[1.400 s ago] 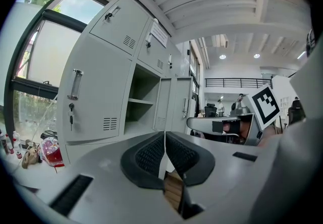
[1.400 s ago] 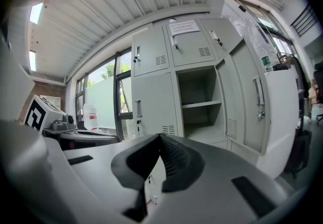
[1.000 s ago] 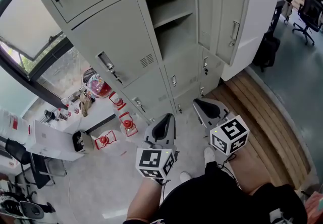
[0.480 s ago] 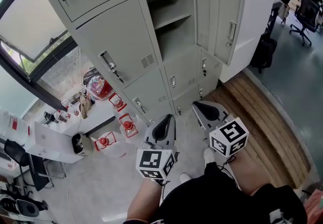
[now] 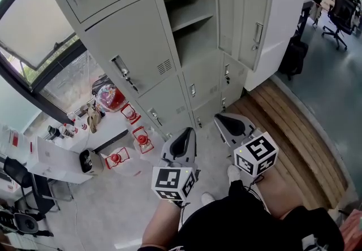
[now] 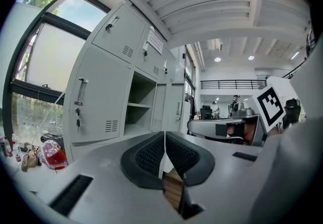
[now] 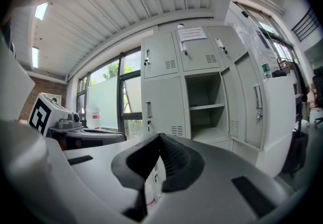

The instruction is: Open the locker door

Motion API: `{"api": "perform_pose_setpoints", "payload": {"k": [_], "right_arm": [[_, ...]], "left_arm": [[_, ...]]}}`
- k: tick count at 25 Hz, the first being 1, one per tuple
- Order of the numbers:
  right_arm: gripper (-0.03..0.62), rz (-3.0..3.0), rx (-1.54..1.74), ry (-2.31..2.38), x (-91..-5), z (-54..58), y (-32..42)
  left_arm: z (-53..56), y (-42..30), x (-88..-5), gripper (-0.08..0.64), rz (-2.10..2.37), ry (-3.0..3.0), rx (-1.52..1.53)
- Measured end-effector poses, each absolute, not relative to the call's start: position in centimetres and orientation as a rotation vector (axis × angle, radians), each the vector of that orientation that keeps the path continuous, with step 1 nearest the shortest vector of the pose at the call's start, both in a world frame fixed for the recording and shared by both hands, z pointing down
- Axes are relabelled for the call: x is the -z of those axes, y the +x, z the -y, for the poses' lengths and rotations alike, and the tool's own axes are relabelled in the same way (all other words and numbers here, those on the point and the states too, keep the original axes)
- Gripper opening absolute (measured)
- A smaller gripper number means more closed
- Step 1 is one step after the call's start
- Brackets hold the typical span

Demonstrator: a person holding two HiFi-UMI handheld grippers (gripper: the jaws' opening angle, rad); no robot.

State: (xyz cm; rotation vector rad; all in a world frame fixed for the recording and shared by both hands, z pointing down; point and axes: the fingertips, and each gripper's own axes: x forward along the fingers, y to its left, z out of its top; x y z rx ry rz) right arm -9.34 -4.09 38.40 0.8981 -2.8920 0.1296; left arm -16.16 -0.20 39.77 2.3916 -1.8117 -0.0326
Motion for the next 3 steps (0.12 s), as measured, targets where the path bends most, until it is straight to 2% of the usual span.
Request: {"api": "perform_pose_setpoints", "payload": {"k": [3], "right_arm": [[0.054,2.886,-0.134,0.901,-38.74,3.96,-9.29]], "left_arm": [[0.22,-16.1,-40.24,0.023,1.8,2.391,0.028]]}}
